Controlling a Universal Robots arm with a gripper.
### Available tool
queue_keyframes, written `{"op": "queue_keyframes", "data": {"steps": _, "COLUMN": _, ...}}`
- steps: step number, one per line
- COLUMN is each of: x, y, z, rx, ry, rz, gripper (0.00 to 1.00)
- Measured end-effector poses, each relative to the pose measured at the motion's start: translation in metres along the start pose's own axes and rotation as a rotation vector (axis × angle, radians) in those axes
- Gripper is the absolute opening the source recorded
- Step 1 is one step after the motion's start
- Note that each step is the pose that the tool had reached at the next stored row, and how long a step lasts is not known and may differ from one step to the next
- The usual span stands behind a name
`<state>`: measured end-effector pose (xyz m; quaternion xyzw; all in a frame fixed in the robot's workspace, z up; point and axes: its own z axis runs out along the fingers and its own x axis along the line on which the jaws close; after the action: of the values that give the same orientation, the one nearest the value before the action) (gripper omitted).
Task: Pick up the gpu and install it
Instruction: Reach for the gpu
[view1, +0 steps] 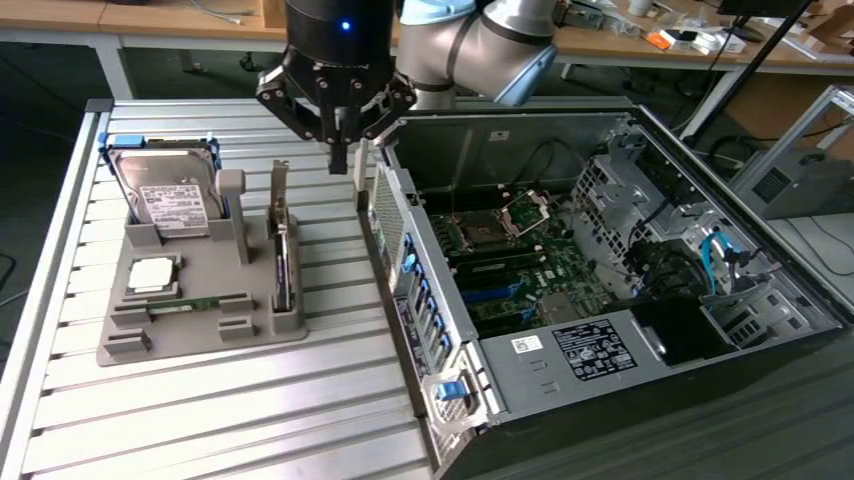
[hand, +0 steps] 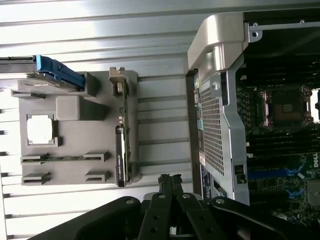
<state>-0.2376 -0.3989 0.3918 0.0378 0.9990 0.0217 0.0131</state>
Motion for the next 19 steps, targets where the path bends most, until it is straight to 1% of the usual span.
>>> {"op": "queue_keyframes", "data": {"steps": 10, "x": 0.023, "y": -0.0017, "z": -0.0003, "rx": 0.0, "ry": -0.0001, "rz": 0.0, "gripper": 0.11}}
{"op": "queue_keyframes", "data": {"steps": 16, "x": 0.033, "y": -0.0025, "z": -0.0006, "rx": 0.0, "ry": 0.0, "rz": 0.0, "gripper": 0.11}}
{"op": "queue_keyframes", "data": {"steps": 19, "x": 0.034, "y": -0.0026, "z": -0.0006, "rx": 0.0, "ry": 0.0, "rz": 0.0, "gripper": 0.11}}
